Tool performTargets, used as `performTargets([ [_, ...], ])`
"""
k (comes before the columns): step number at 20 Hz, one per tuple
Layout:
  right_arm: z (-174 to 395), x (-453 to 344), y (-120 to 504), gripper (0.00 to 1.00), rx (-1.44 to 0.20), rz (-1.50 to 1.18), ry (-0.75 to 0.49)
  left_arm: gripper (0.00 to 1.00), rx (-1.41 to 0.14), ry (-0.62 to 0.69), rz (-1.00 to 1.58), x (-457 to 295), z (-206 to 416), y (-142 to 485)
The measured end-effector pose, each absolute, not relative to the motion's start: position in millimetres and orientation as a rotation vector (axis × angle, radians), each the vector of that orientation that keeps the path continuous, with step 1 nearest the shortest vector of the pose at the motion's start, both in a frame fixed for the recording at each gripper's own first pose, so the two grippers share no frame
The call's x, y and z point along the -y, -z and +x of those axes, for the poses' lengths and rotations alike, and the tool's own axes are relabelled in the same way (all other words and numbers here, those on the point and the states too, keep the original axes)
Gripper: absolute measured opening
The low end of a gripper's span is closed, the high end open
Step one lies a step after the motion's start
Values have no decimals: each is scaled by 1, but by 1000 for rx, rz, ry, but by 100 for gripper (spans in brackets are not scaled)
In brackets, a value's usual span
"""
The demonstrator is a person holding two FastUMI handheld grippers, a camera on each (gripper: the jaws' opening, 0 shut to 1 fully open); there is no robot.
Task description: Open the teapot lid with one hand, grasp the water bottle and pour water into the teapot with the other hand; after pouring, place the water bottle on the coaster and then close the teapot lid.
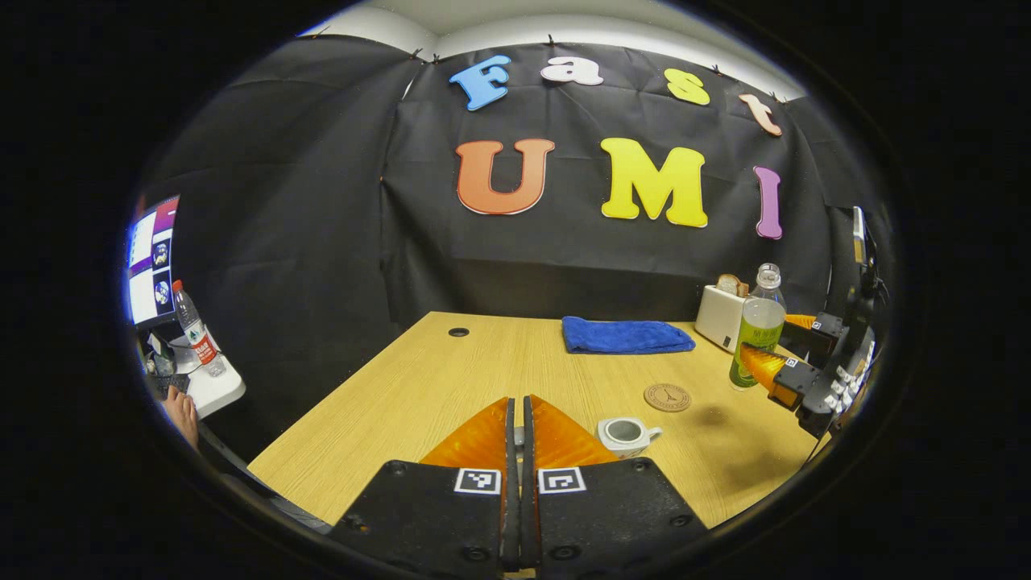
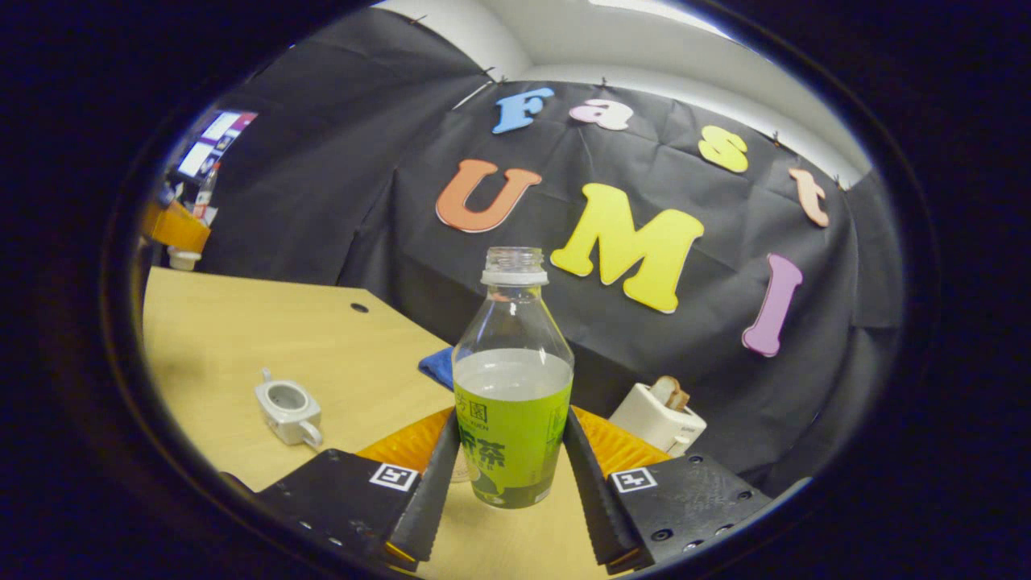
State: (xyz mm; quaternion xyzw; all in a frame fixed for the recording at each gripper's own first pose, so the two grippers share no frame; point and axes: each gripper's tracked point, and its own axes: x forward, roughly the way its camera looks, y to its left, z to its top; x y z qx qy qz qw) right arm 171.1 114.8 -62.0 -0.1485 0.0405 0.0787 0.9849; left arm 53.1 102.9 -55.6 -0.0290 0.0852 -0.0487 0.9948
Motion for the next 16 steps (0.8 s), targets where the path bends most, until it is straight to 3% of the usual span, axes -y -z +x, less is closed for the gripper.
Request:
performTargets([
  [7,217,-130,85,72,-179,-23,-201,3,-149,111,-50,-94,51,49],
  [16,275,-159,126,73,-241,52,-216,3,-147,106,-70,-100,54,49],
])
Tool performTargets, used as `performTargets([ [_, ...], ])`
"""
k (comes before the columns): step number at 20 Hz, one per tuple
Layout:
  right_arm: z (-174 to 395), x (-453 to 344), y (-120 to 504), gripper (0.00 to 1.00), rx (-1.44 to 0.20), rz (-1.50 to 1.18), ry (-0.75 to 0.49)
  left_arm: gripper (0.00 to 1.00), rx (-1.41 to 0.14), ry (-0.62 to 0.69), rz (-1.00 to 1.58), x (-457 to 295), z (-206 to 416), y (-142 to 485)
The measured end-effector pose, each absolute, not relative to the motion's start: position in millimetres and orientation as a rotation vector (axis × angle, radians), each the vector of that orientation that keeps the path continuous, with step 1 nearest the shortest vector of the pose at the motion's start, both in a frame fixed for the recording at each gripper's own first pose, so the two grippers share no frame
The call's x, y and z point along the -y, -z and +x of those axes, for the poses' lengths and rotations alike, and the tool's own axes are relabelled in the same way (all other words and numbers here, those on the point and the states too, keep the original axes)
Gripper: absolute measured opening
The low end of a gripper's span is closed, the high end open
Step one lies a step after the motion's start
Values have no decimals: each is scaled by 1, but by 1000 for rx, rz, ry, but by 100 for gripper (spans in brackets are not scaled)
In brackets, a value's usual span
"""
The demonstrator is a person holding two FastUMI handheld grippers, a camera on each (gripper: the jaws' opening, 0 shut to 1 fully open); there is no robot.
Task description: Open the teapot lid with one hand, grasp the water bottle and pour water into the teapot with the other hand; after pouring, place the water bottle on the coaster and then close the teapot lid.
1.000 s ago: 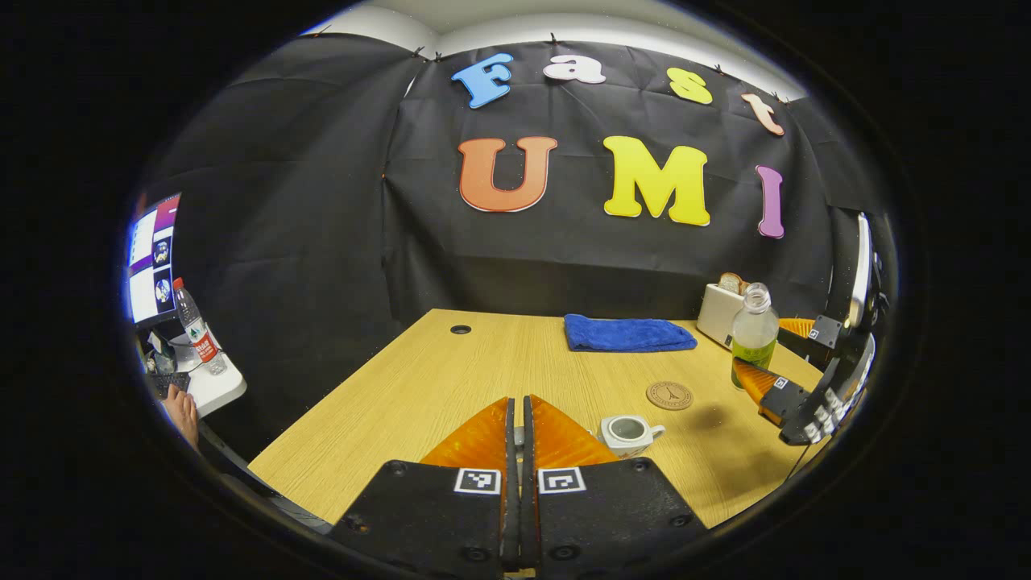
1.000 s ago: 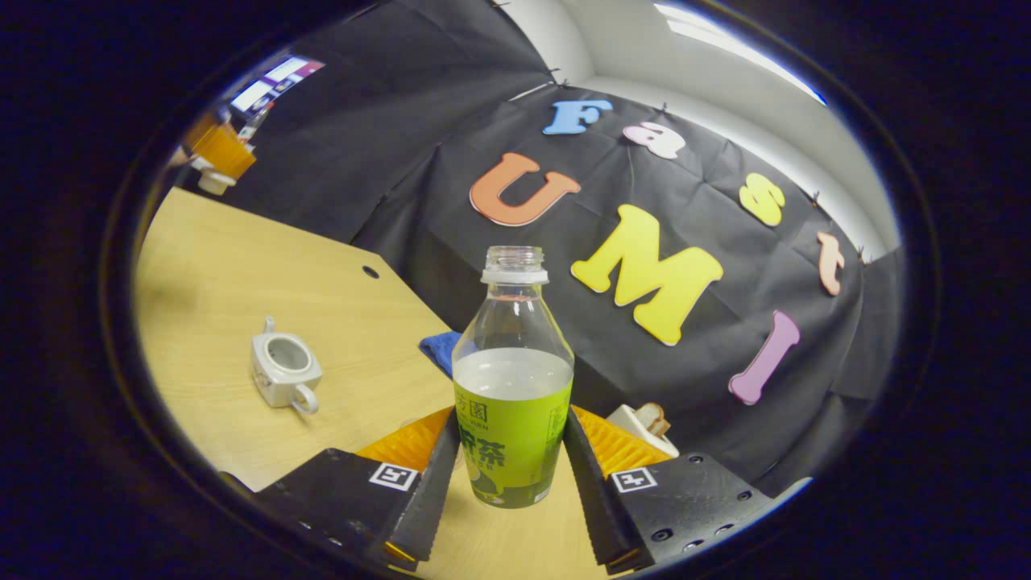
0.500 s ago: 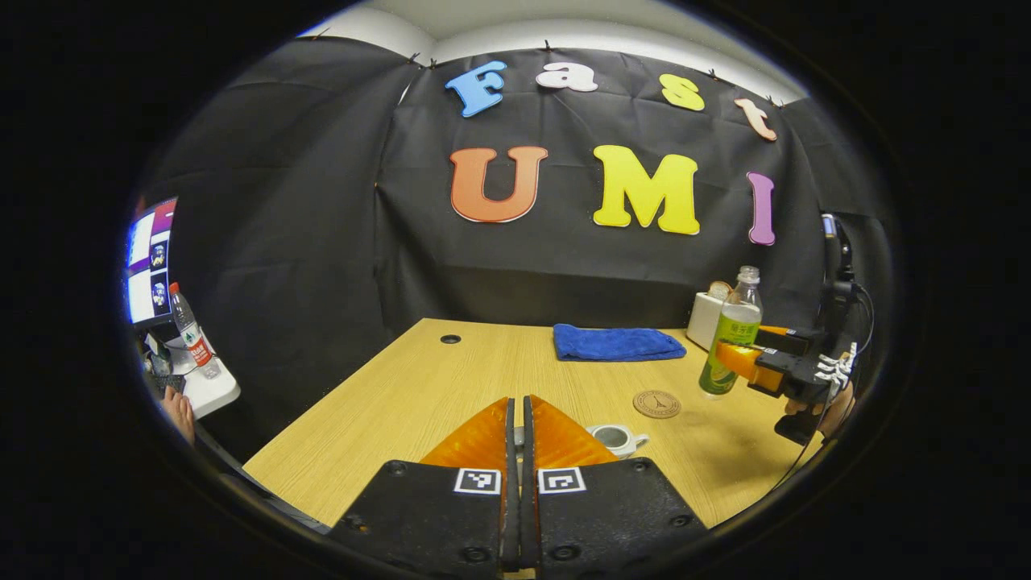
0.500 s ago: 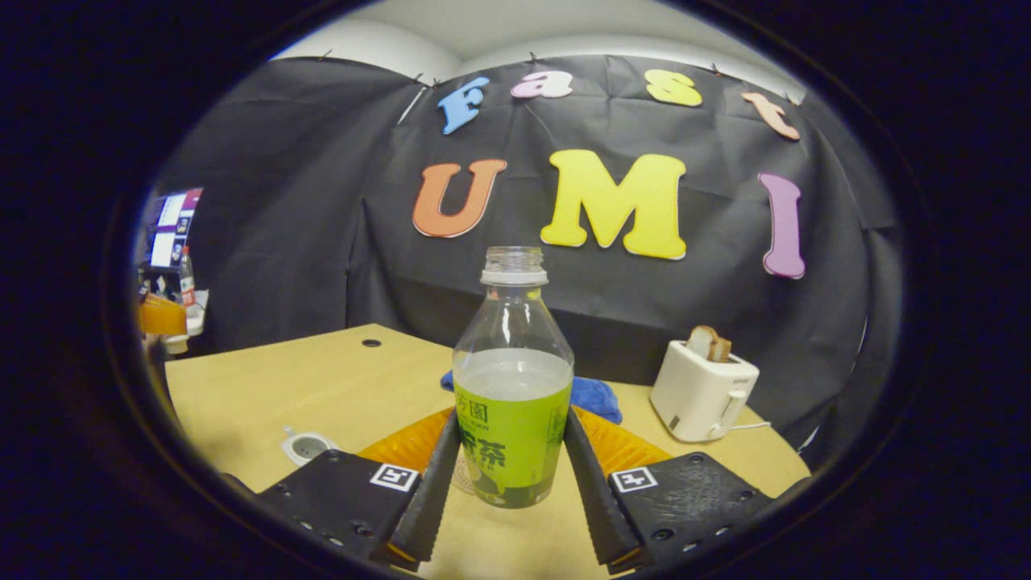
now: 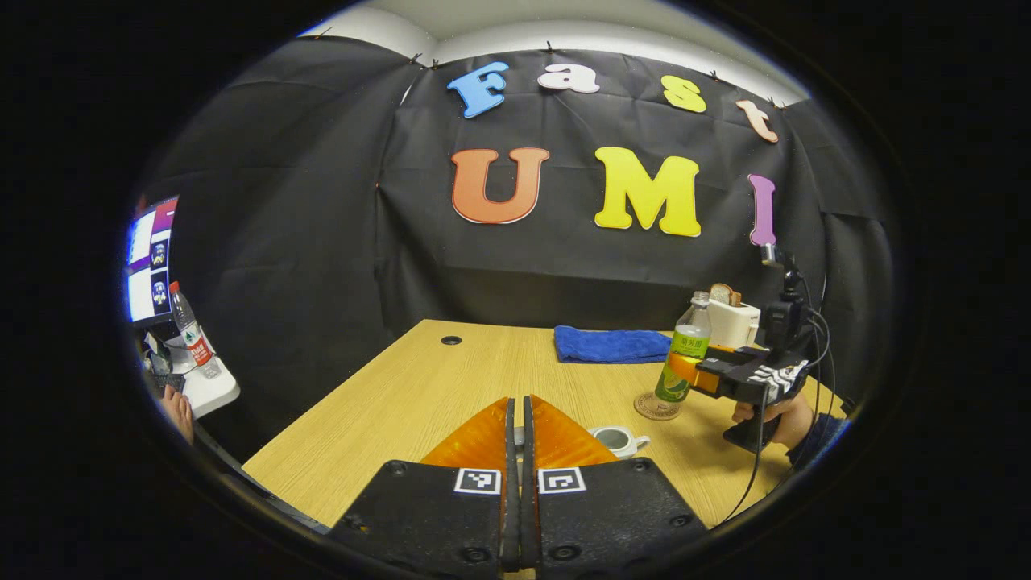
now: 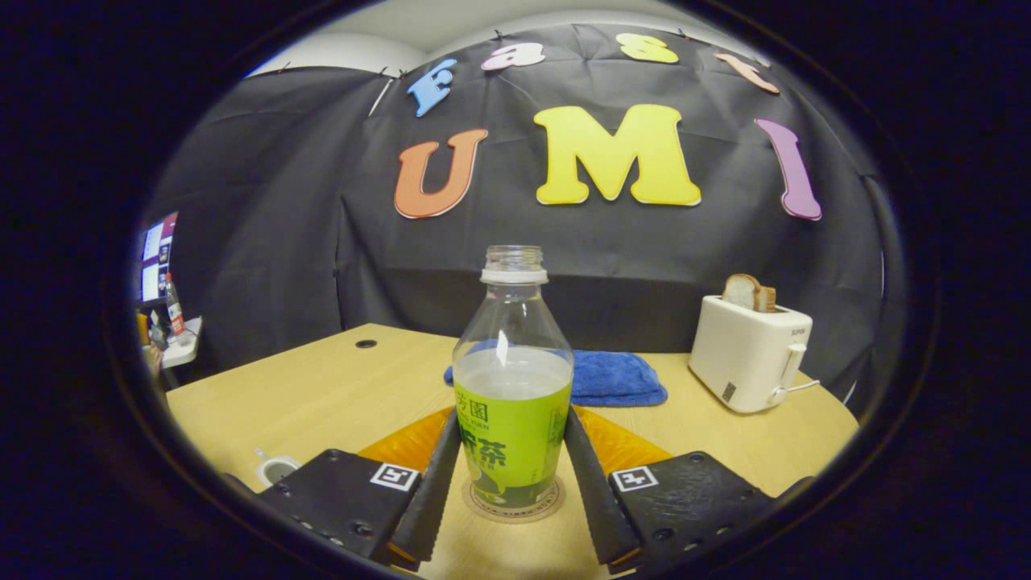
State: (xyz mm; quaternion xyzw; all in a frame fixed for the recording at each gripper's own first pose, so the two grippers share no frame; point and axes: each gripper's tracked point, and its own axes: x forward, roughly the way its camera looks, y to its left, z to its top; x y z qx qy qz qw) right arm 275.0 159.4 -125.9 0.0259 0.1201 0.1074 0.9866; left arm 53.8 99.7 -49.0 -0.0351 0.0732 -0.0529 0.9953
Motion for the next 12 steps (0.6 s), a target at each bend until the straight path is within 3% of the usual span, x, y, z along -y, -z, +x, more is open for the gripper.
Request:
performTargets([
  [9,281,-160,135,76,-245,74,-223,3,-164,106,-66,-98,58,55],
  [12,272,-155,124,98,-225,87,-232,3,-158,109,-67,-95,60,55],
])
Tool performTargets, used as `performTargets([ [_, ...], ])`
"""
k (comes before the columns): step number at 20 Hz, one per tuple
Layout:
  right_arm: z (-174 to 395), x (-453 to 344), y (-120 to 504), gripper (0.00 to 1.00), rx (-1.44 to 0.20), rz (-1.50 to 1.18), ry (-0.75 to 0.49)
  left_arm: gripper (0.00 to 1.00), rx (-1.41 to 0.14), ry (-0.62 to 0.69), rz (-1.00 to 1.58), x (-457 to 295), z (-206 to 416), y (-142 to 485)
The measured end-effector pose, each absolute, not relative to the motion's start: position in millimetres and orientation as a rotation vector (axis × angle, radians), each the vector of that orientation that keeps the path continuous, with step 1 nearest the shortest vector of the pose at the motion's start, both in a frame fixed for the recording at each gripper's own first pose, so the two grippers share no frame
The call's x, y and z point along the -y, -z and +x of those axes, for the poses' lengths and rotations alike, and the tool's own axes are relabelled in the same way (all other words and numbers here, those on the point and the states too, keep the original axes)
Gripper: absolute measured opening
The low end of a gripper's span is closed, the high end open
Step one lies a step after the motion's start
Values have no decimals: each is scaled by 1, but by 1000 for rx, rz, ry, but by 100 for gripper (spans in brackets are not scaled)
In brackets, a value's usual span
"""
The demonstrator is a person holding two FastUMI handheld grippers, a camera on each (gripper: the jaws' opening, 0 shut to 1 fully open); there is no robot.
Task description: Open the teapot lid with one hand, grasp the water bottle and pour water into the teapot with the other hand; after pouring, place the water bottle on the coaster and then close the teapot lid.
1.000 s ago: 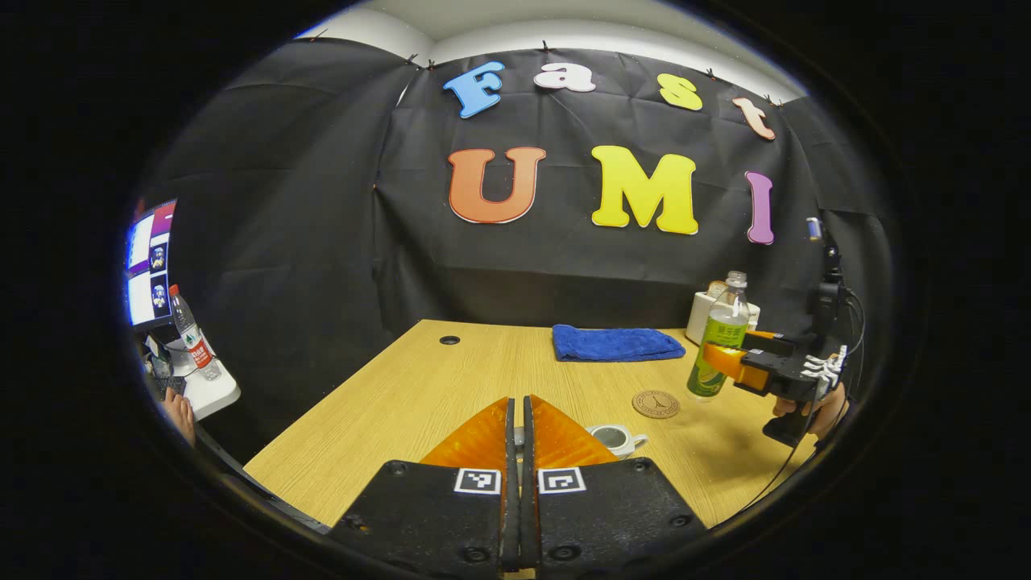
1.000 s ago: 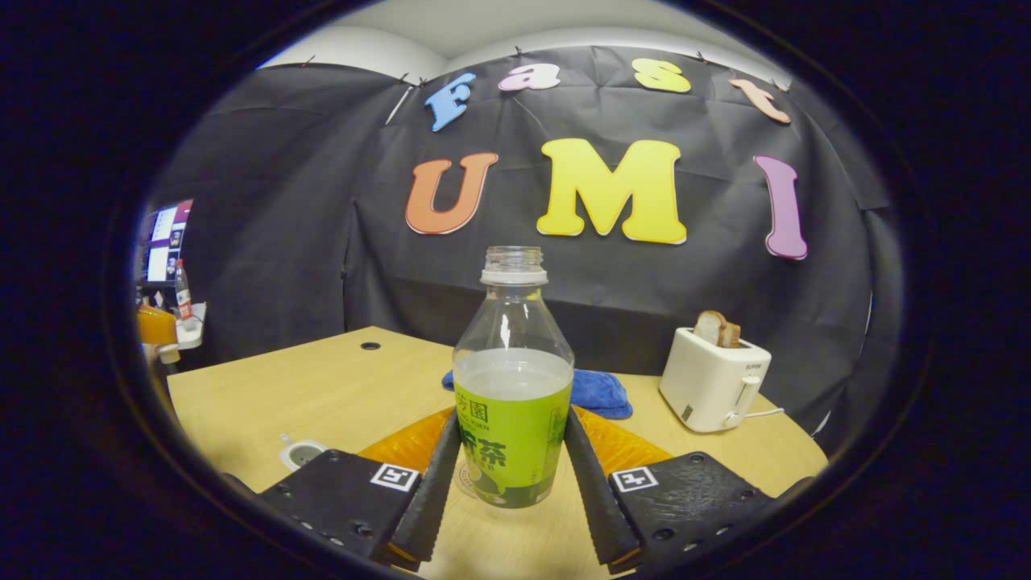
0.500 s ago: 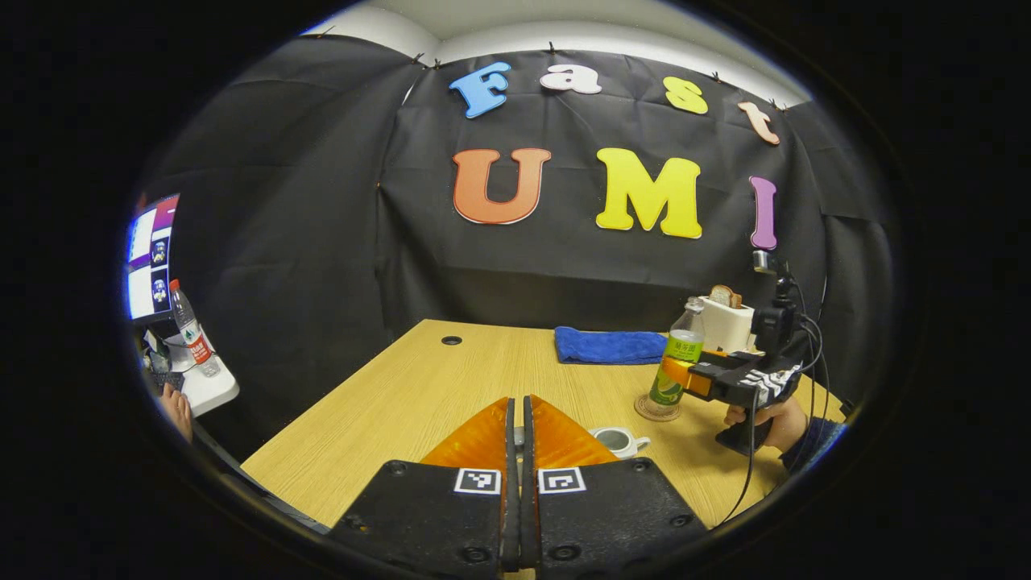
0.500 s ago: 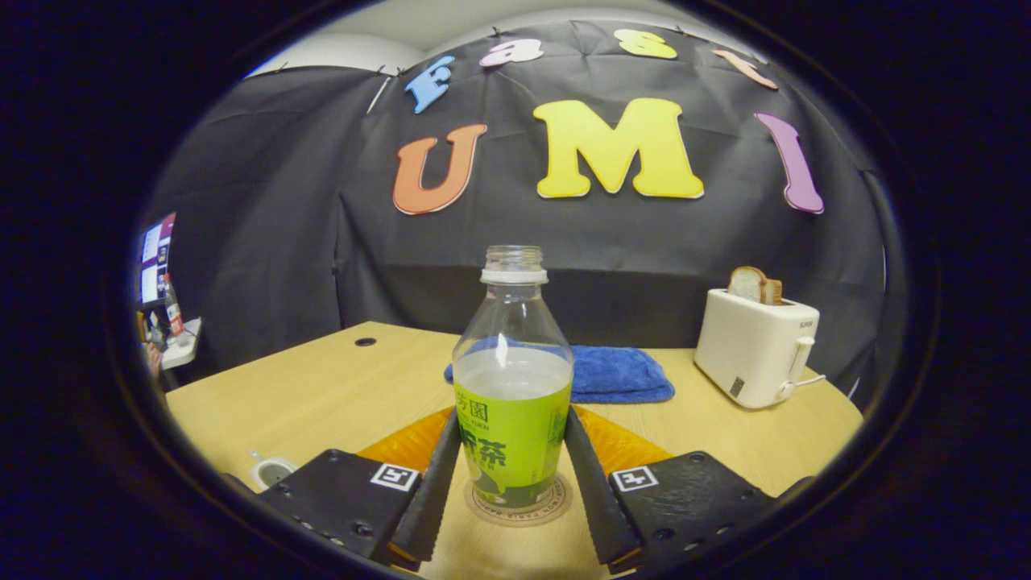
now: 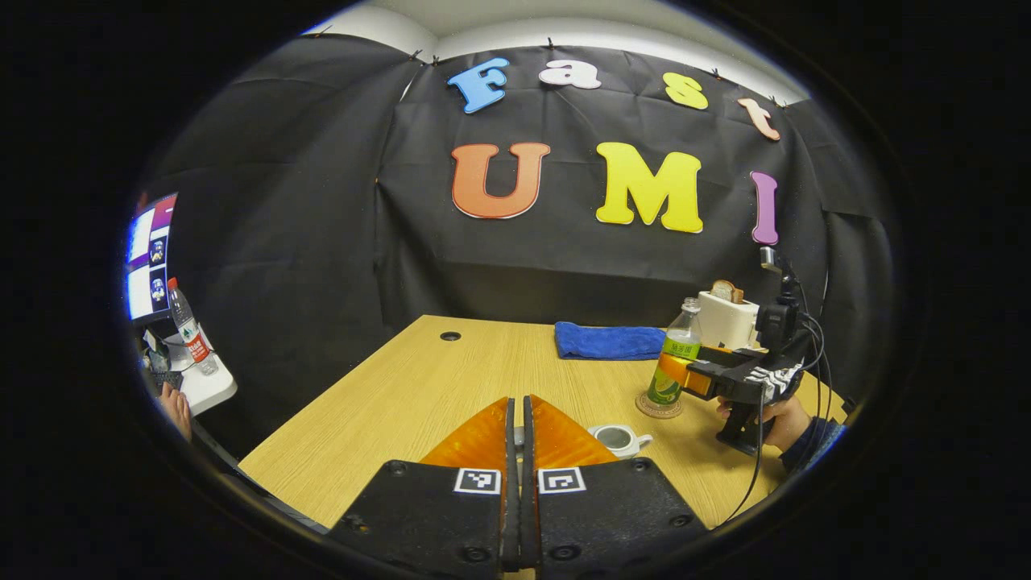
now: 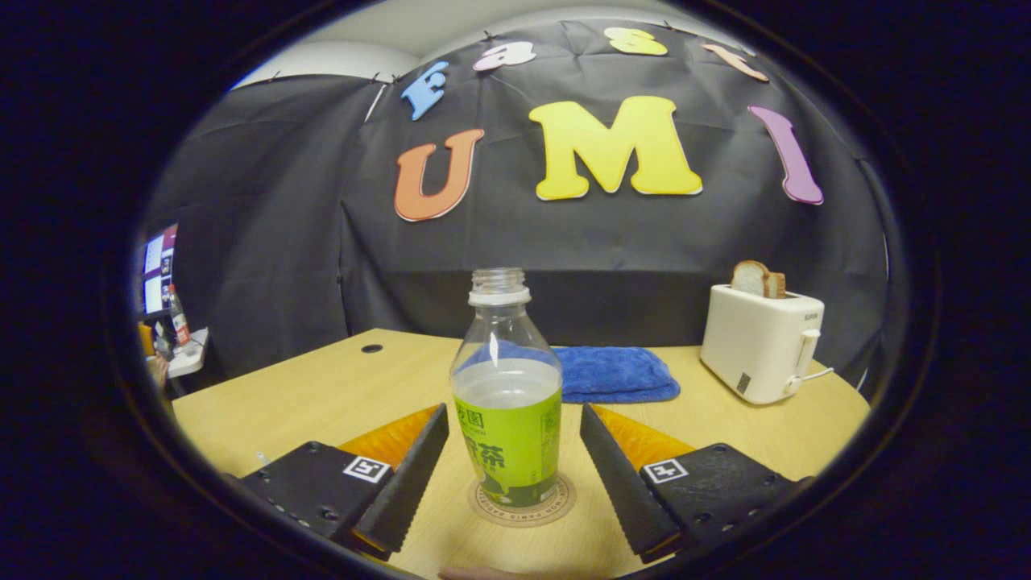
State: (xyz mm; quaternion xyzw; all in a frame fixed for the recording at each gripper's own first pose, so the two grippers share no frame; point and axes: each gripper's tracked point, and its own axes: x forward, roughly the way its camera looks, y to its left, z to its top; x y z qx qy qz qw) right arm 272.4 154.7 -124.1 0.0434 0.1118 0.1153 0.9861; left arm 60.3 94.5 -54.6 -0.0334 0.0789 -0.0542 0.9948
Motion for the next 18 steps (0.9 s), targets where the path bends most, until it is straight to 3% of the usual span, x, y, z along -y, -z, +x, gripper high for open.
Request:
performTargets([
  [9,204,-111,118,96,-168,99,-198,3,95,303,-59,-25,65,16],
  [11,178,-98,116,94,-152,99,-204,3,91,382,-54,3,68,28],
  [18,89,-36,85,96,-26,96,-142,3,-41,304,67,7,120,105],
])
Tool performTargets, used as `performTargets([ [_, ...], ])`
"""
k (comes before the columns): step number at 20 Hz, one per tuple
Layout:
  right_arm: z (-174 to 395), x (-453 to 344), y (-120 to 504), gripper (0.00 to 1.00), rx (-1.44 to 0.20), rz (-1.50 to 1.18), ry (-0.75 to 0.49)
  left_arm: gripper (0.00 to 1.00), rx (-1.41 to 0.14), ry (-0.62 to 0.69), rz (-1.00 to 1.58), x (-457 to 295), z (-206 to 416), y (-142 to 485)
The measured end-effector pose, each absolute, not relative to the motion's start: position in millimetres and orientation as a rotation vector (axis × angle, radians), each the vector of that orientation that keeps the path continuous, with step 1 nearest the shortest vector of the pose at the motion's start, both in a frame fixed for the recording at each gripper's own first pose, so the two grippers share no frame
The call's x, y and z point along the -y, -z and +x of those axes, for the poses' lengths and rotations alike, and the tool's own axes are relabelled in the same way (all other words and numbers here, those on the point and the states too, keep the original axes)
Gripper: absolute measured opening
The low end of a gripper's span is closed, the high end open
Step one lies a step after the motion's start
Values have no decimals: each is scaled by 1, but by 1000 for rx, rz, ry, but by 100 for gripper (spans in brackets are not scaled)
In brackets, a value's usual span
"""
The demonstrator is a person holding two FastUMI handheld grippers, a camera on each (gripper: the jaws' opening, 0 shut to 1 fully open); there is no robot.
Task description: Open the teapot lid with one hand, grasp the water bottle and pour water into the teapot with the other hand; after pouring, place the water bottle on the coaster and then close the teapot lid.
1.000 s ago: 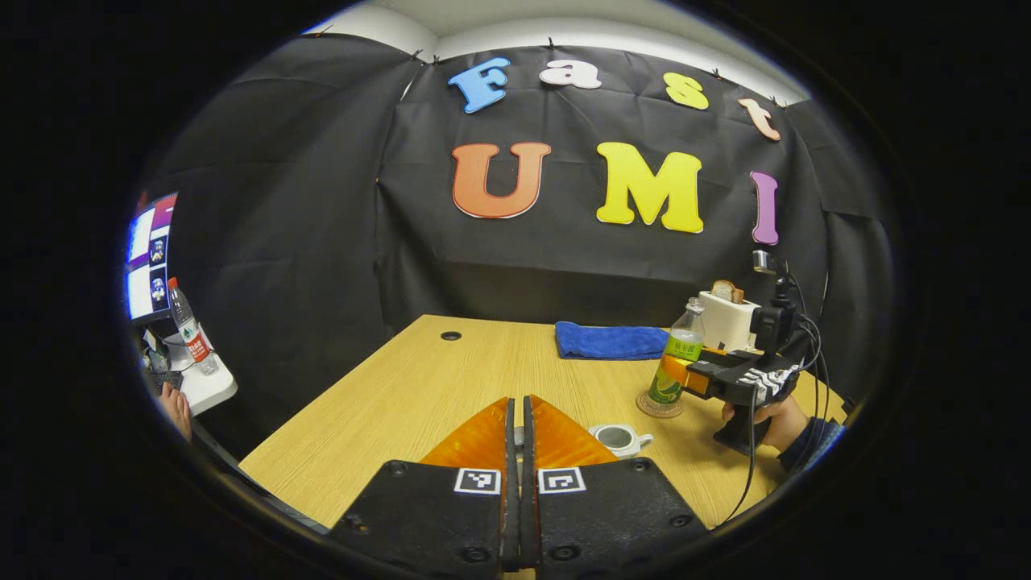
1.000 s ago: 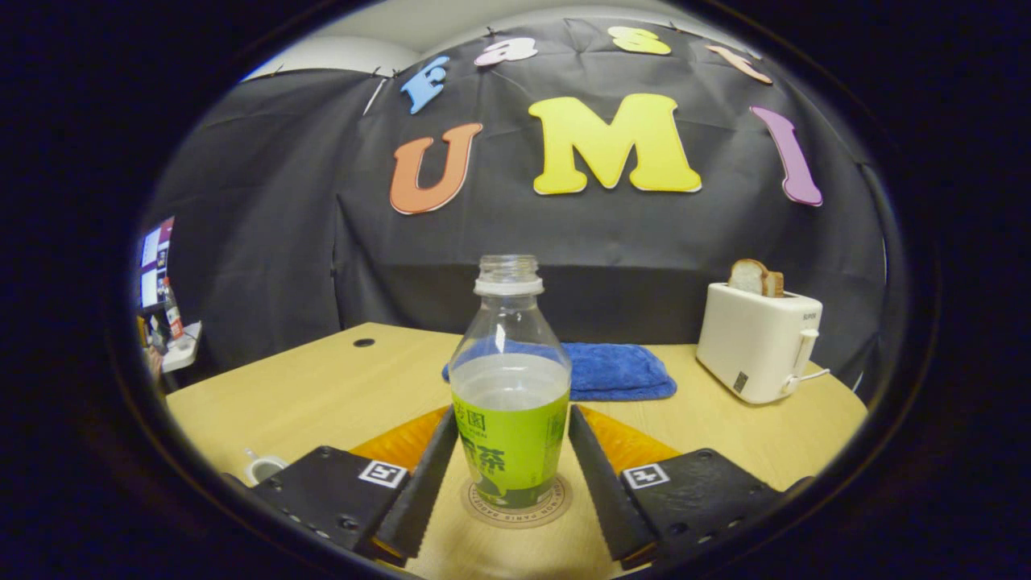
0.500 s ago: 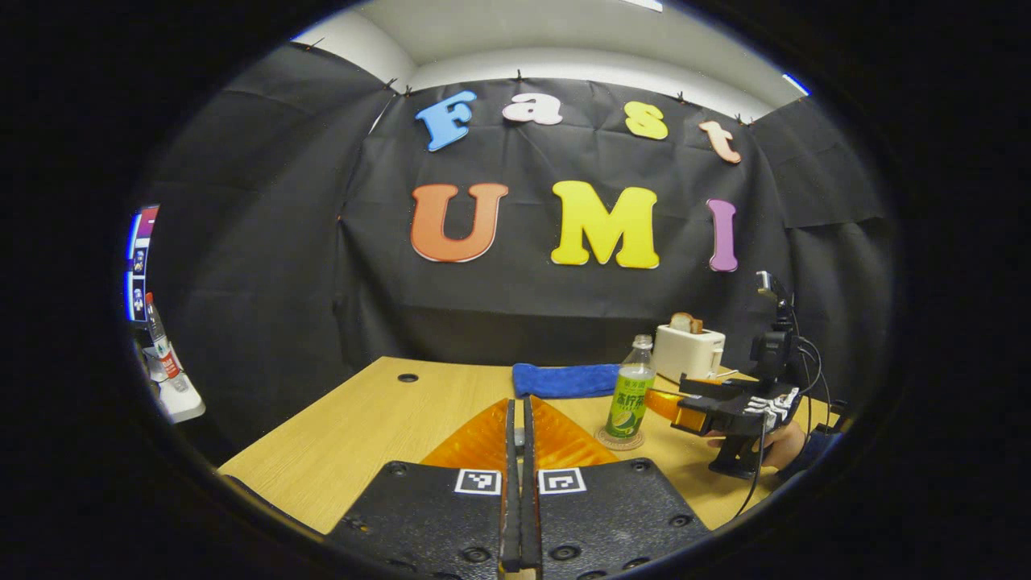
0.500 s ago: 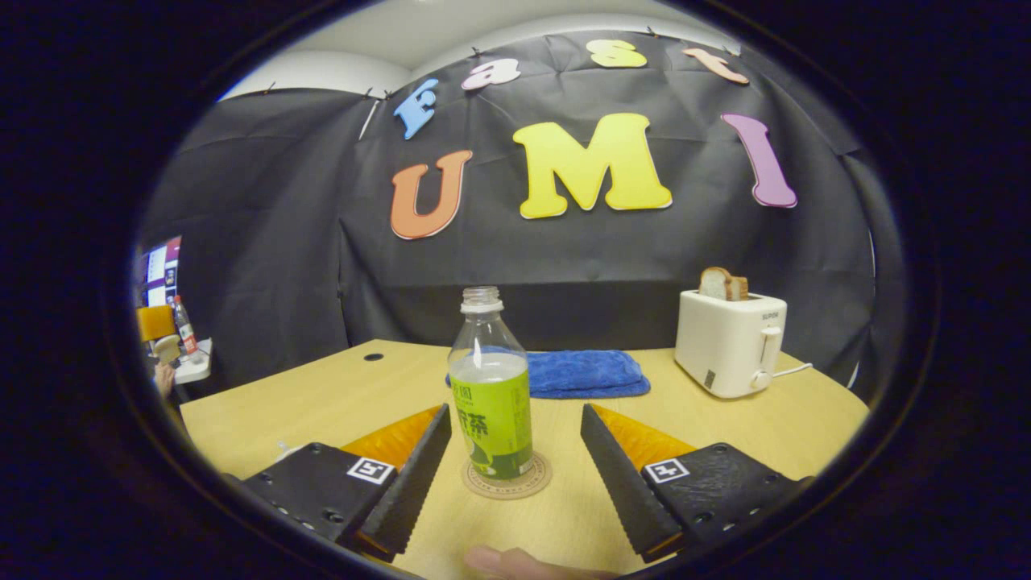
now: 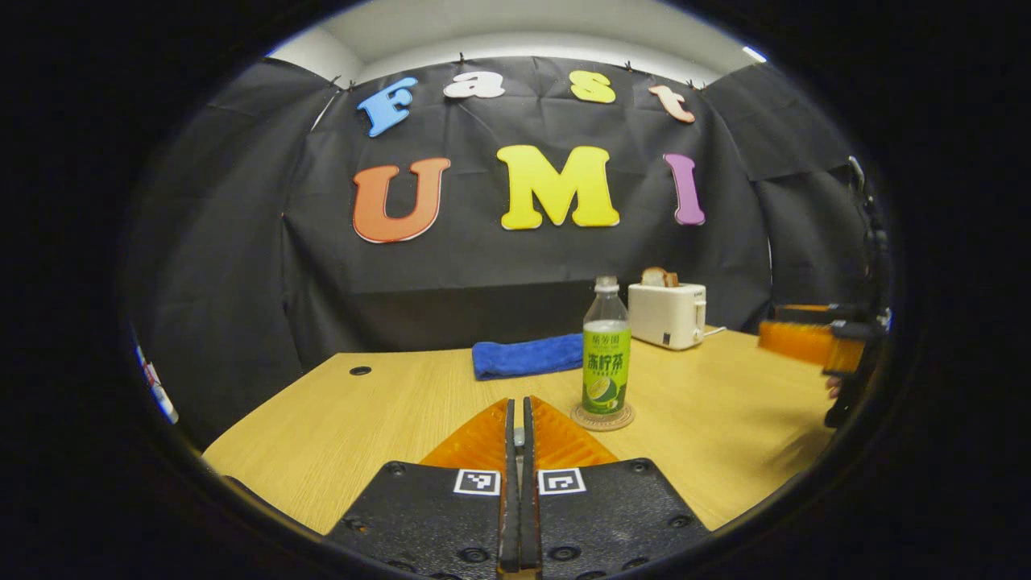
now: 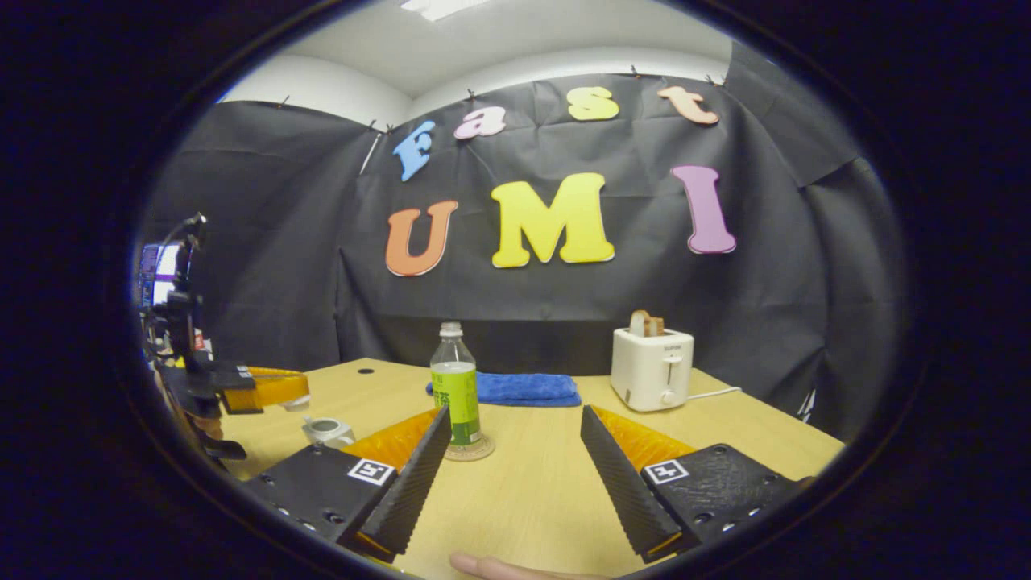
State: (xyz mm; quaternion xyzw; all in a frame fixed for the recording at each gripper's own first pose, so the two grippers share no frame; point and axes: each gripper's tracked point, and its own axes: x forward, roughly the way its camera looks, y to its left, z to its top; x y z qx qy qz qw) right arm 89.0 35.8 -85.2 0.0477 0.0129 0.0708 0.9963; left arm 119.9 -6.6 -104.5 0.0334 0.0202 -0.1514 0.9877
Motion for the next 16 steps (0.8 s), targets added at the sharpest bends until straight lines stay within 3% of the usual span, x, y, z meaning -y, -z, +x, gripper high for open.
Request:
performTargets([
  [6,60,-10,82,96,32,88,-149,3,-22,278,-41,10,134,102],
  [16,59,11,72,96,52,129,-140,3,-57,221,-42,17,140,127],
])
